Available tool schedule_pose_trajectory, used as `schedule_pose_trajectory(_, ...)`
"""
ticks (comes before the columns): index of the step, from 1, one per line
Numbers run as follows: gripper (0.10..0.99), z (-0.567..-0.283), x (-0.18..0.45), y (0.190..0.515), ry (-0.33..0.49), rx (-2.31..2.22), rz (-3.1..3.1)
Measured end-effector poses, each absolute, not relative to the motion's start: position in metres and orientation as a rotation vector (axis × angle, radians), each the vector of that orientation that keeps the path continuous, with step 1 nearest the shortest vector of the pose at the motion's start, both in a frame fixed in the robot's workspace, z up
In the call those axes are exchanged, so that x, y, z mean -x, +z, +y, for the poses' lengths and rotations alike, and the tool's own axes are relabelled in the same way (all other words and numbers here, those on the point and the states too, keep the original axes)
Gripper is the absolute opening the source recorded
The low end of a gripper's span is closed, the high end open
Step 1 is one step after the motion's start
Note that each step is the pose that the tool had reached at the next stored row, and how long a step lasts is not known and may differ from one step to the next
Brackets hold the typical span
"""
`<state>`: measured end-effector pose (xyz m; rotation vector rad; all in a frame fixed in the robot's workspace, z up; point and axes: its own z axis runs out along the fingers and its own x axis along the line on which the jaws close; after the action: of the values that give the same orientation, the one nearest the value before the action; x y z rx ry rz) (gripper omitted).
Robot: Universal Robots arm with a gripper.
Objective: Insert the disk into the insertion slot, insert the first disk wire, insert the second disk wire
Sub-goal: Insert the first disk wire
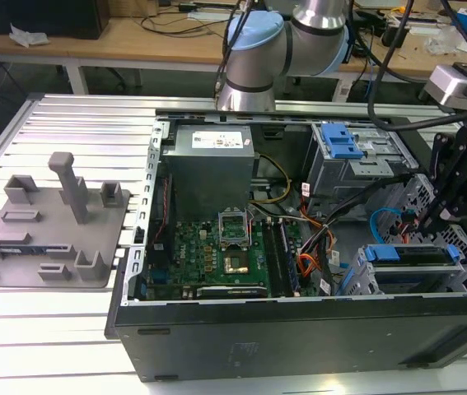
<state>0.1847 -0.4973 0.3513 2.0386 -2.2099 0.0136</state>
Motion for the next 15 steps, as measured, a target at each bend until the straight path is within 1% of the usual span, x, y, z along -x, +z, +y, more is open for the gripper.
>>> schedule_pose_trajectory(7, 0.161, -0.4983, -0.1846, 0.3513, 0.013, -2.039, -2.21)
schedule_pose_trajectory(15, 0.161, -0.5071, -0.1824, 0.3513, 0.015, -2.052, -2.199)
